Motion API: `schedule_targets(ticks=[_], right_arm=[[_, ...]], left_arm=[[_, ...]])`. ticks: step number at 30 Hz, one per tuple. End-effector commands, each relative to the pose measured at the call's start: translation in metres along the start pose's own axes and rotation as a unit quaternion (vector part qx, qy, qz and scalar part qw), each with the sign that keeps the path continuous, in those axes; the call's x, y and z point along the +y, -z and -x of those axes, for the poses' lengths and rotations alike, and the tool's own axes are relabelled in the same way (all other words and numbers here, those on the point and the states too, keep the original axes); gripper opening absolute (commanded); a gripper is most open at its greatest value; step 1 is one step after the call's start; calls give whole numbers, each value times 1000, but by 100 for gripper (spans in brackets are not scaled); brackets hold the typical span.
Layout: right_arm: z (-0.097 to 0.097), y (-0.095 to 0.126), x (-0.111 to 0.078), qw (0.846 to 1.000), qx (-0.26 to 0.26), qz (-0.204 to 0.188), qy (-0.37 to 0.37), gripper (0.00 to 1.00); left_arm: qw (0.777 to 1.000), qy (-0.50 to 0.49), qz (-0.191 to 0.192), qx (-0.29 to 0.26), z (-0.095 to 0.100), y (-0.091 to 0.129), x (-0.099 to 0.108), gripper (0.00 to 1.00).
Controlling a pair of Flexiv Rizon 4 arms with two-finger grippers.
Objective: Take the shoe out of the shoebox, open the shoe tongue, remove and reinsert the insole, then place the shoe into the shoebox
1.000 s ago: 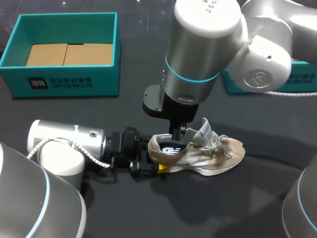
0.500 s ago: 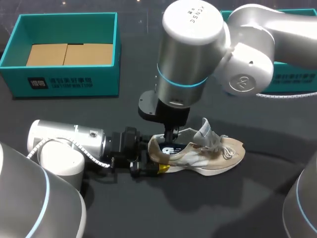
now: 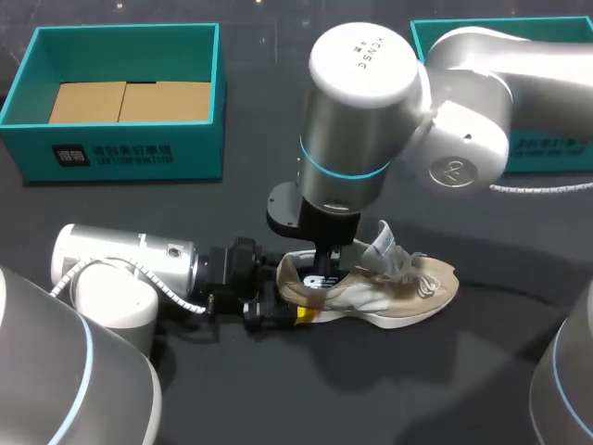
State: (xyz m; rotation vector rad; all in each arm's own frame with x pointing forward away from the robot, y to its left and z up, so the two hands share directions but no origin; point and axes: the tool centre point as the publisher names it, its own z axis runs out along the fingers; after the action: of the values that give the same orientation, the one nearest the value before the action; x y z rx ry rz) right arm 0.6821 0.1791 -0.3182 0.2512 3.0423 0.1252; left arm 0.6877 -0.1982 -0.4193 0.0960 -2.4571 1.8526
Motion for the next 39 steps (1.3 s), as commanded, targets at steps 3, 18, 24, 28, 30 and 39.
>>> schedule_targets(ticks=[3,18,24,28,30,39], right_arm=[[3,-16,1,1000,2,-2,2,0],[17,-64,-12,999,0,-3,41,0],[19,-67,-25,999,-2,-13,30,0],[22,-64,-36,1000,-9,-25,17,0],[24,-64,-42,1000,-10,-27,10,0],[29,-65,-63,999,-8,-35,-16,35]], left_arm=[[1000,0,1,0,-2,1,2,0],[1000,0,1,0,-2,1,2,0],[1000,0,1,0,-2,1,2,0],[1000,0,1,0,-2,1,2,0],[1000,0,1,0,-2,1,2,0],[1000,0,1,0,-2,1,2,0]])
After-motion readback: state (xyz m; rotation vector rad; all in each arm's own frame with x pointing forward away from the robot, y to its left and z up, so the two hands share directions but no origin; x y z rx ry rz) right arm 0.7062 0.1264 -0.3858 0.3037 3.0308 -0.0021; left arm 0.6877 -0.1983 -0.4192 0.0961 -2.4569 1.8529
